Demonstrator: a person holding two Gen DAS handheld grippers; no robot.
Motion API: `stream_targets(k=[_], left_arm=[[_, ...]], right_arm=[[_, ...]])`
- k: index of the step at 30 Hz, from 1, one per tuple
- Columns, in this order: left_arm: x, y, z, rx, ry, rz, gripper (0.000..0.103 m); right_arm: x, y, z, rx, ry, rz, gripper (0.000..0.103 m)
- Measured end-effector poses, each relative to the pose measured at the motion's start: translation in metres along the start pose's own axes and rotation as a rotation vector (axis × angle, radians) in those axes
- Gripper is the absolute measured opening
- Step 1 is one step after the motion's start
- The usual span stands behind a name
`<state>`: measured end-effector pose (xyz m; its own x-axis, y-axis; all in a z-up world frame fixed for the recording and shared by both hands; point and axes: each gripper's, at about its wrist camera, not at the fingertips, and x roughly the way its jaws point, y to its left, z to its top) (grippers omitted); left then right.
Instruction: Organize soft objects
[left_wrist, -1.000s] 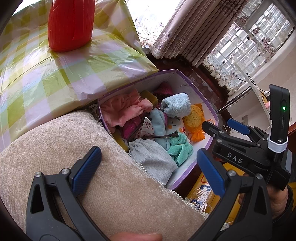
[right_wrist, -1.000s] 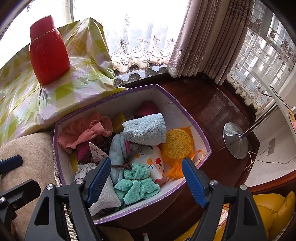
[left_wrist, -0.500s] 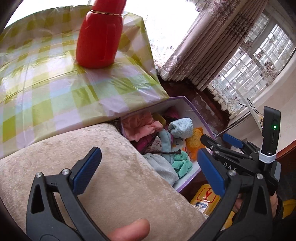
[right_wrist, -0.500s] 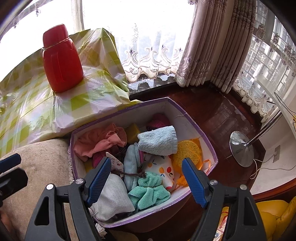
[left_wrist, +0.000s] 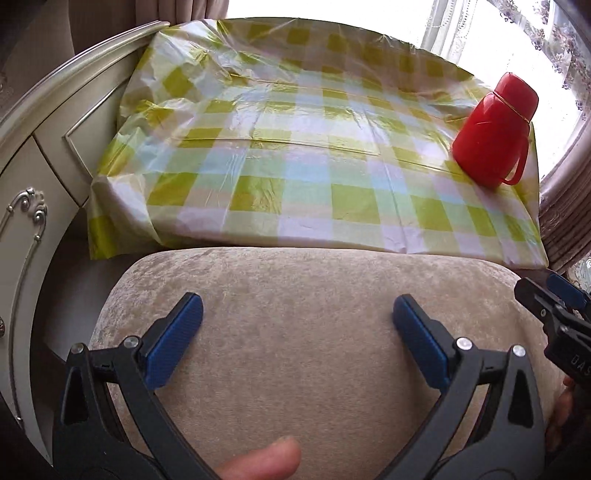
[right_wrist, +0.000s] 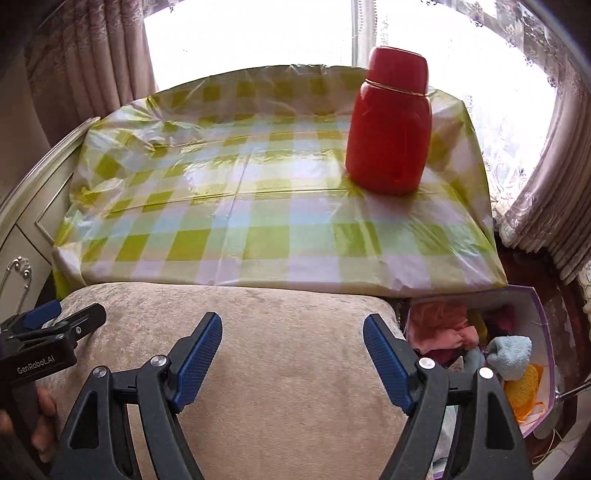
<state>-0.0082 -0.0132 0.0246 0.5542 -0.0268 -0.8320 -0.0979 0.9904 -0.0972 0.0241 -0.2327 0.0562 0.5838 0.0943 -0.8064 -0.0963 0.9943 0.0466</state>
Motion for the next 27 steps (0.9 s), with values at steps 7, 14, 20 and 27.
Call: stream_targets(k=[7, 14, 20, 27], left_arm=[[0.008, 0.001, -0.014, -0.005, -0.029, -0.005, 0.103], [0.011, 0.0, -0.014, -0.011, -0.054, -0.035, 0.103], [0.011, -0.004, -0.015, 0.001, -0.055, -0.018, 0.103], [0.011, -0.003, -0.015, -0.006, -0.056, -0.03, 0.103]], right_arm=[[0.035, 0.046, -0.016, -0.09, -0.009, -0.059, 0.088], [0.049, 0.033, -0.02, -0.04, -0.028, -0.09, 0.103], [0.049, 0.028, -0.016, -0.031, 0.023, -0.06, 0.103], [0.051, 0.017, -0.014, 0.021, 0.063, 0.013, 0.103]])
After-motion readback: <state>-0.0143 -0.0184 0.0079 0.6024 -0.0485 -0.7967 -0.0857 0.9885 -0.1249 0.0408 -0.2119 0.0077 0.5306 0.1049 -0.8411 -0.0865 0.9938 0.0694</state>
